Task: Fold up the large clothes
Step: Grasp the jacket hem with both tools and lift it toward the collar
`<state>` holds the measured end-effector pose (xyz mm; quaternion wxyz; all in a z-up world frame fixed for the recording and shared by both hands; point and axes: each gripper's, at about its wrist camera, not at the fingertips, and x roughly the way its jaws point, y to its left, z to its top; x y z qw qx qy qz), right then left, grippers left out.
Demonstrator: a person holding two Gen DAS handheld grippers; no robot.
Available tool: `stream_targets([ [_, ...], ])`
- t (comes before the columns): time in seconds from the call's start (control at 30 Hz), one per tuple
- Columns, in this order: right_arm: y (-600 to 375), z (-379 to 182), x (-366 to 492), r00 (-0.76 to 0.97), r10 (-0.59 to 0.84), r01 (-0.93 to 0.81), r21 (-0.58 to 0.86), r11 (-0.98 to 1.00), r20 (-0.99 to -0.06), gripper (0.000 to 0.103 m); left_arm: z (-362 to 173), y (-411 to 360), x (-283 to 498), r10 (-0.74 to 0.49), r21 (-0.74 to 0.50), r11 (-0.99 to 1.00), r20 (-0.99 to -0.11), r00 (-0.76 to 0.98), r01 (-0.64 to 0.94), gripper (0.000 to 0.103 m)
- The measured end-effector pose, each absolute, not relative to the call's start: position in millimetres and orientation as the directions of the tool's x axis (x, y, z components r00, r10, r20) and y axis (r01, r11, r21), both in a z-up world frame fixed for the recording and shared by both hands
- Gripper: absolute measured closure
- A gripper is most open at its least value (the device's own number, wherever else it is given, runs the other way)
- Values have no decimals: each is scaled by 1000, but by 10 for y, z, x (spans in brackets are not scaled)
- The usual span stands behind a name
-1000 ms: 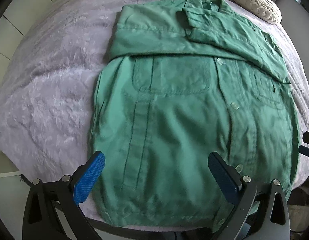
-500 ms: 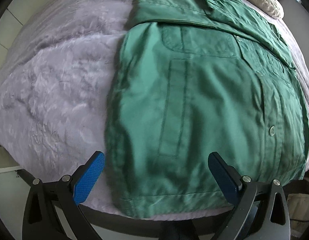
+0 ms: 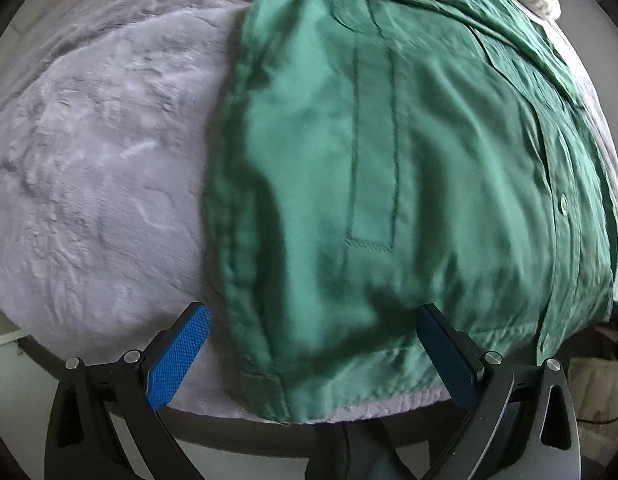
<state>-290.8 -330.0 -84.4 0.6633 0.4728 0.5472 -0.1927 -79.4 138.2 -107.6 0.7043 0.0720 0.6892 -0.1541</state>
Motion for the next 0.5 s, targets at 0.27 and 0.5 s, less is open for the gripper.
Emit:
stream_targets([
  [0.27,-3169,-1061,-3101,490,387,750,604,270,-781,0,-1354,1434,-984,-194,-205,934,-979,-68,292,0],
  [0.5,-3056,-830,-2957,727,485,507,857,98,-486,0,-1410,1657,-982,-267,-277,927,-961,-72,252,0],
])
